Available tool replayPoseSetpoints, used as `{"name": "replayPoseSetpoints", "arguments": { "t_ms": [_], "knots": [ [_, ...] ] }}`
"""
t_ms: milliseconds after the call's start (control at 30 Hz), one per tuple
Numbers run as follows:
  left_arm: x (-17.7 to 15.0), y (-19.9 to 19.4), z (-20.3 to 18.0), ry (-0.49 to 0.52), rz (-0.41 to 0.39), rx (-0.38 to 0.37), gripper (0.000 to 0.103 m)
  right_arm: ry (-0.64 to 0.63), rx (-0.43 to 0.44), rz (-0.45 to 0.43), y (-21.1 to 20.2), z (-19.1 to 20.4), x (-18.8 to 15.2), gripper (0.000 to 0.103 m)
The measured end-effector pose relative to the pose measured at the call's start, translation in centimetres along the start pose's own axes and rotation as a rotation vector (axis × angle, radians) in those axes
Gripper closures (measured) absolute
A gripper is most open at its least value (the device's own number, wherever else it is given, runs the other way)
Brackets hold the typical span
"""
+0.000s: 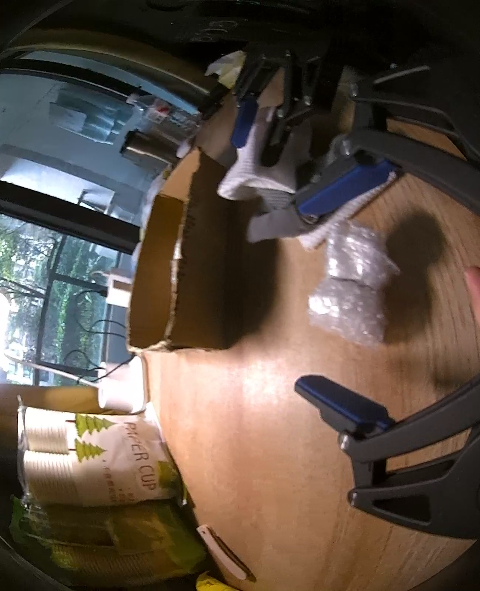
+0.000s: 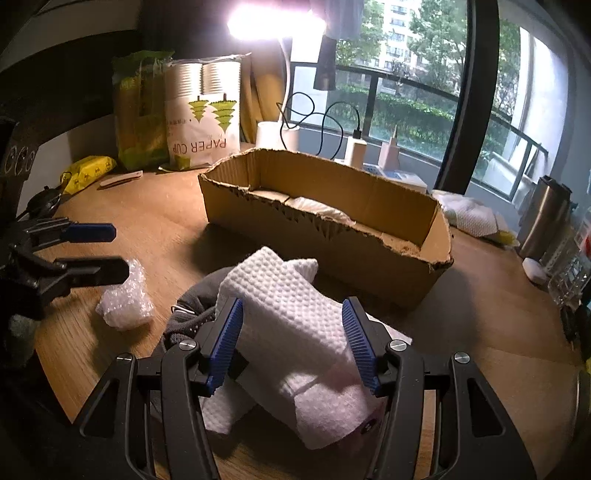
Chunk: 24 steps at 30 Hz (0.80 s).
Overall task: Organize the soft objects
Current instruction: 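Grasp the white waffle towel with the right gripper while the left gripper grasps the bubble wrap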
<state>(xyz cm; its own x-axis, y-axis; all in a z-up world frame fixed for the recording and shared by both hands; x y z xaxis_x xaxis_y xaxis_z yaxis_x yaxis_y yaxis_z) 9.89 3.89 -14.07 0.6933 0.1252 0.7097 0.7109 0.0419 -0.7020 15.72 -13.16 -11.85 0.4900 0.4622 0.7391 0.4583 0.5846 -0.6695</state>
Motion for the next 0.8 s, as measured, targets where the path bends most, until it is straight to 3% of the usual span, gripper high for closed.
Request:
{"name": "replayPoseSetpoints", "arguments": {
  "t_ms": [100, 233, 333, 533, 667, 800],
  "knots": [
    [-0.6, 0.6, -0.4, 0.03, 0.027, 0.019, 0.013, -0.001, -0.002, 0.016, 0.3, 0.0, -0.3, 0.047],
    [-0.9, 0.9, -0.7, 0.055, 0.02, 0.055, 0.013, -0.023, -0.004, 0.035, 0.8, 0.2, -0.7, 0.072],
    [-1.0, 1.0, -1.1, 0.083, 0.027, 0.06, 0.013, -0.03, -0.007, 0.03, 0.6, 0.2, -0.7, 0.082],
    [-1.1, 1.6, -1.2, 0.095, 0.046, 0.063, 0.014, -0.05, 0.0, -0.012, -0.4, 0.4, -0.2, 0.091],
    [-1.1, 1.8, -1.2, 0.095, 0.055, 0.072, 0.014, -0.035, 0.004, -0.034, -1.0, -0.1, -0.1, 0.091],
    [-1.2, 2.1, -1.4, 0.11, 0.066, 0.062, 0.027, -0.016, 0.015, -0.069, -2.2, -0.5, 0.4, 0.091]
  ]
}}
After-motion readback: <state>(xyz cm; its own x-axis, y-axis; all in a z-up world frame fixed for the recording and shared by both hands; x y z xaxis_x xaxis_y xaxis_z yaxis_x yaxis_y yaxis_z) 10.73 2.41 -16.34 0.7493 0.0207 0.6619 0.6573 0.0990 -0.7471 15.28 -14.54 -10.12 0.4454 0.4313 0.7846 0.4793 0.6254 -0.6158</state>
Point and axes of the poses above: each gripper's, at about its wrist camera, not at the fingertips, and y roughly the way its jaws point, z to its left, x to its top, the point moved 3 cm from there along y, roughly the way its jaws point, and after that the axes turned 14 degrees about x, right-handed, at the moved point
